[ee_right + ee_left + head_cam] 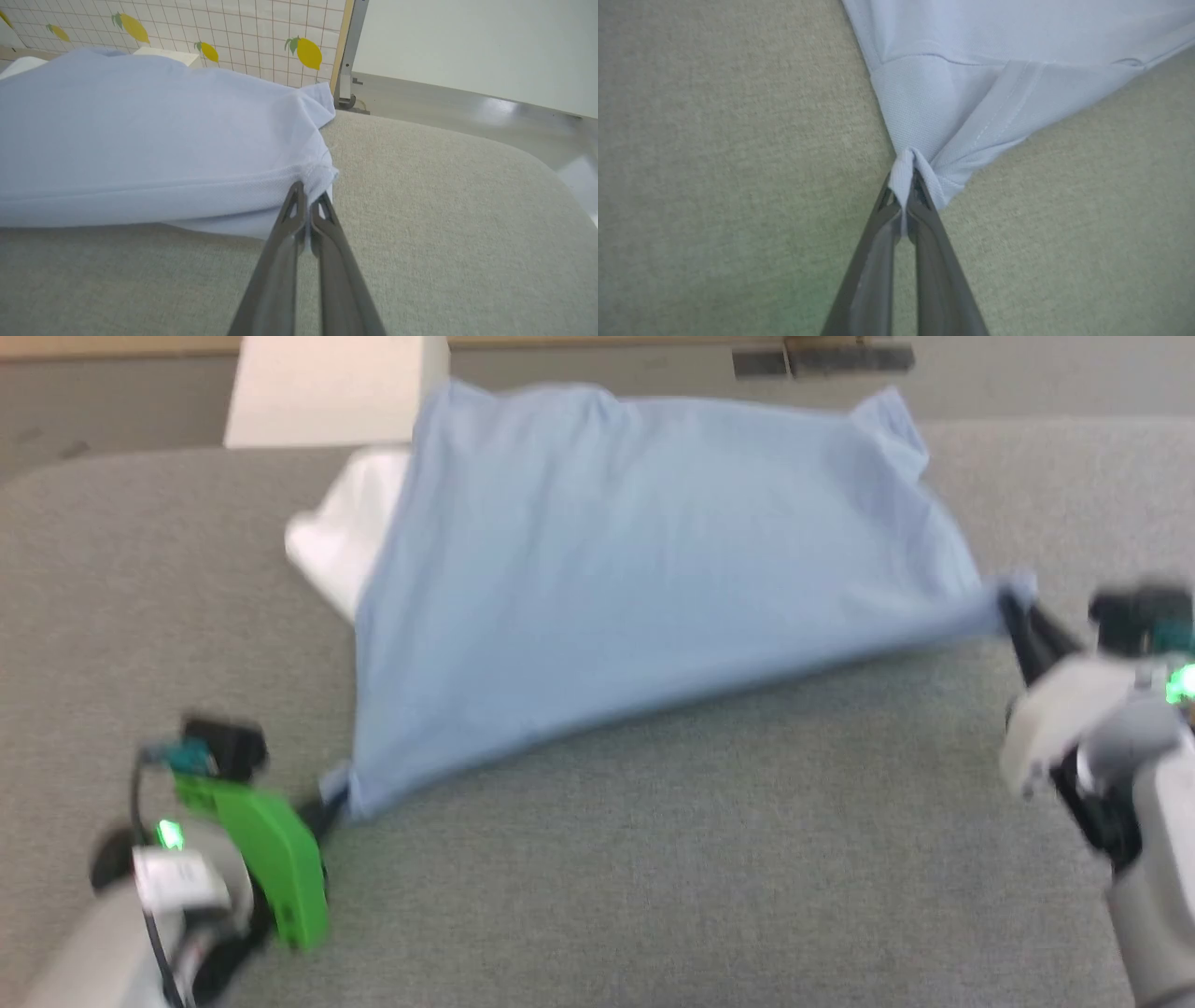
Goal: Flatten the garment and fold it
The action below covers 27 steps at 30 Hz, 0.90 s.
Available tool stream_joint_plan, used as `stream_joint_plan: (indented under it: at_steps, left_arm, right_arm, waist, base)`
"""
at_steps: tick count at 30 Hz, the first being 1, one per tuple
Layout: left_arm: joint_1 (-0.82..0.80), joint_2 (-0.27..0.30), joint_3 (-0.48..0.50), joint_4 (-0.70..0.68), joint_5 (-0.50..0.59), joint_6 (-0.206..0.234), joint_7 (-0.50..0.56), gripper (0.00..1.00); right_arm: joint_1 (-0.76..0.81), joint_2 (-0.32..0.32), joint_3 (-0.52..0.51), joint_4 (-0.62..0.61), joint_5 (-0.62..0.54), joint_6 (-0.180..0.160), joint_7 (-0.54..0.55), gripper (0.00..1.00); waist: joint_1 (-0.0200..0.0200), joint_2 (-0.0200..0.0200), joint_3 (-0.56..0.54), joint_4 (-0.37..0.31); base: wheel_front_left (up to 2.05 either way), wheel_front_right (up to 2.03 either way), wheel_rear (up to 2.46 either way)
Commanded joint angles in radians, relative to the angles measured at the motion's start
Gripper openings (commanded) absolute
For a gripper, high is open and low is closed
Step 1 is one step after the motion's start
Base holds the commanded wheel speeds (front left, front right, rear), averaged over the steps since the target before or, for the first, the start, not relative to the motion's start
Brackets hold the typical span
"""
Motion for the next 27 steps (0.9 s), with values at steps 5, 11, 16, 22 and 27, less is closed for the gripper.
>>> stream_joint_plan:
  at_steps: [5, 11, 16, 22, 27]
  left_arm:
    - [0.196, 0.024, -0.011, -0.14, -0.049, 0.085, 0.065, 0.0]
    - [0.354, 0.064, -0.023, -0.256, -0.043, 0.175, 0.113, 0.0]
    - [0.44, 0.096, -0.048, -0.313, 0.016, 0.234, 0.119, 0.0]
    - [0.489, 0.08, -0.087, -0.34, 0.102, 0.275, 0.05, 0.0]
    - [0.459, 0.0, -0.056, -0.316, 0.194, 0.319, -0.193, 0.0]
  right_arm:
    - [0.186, 0.006, -0.044, -0.062, -0.039, -0.002, 0.024, 0.0]
    - [0.393, 0.038, -0.108, -0.136, -0.046, -0.002, 0.147, 0.0]
    - [0.532, 0.082, -0.165, -0.231, -0.052, -0.002, 0.253, 0.0]
    - [0.625, 0.121, -0.187, -0.301, -0.053, -0.002, 0.242, 0.0]
    - [0.632, 0.171, -0.217, -0.324, -0.053, -0.002, 0.092, 0.0]
  waist:
    - [0.0001, 0.0, -0.091, 0.037]
    - [0.0001, 0.0, -0.116, 0.045]
    - [0.0001, 0.0, -0.123, 0.037]
    - [0.0001, 0.0, -0.126, 0.019]
    - [0.0001, 0.0, -0.127, 0.01]
  base:
    - [0.0, 0.0, 0.0]
    - [0.0, 0.0, 0.0]
    - [0.0, 0.0, 0.0]
    - [0.0, 0.0, 0.0]
    - [0.0, 0.0, 0.0]
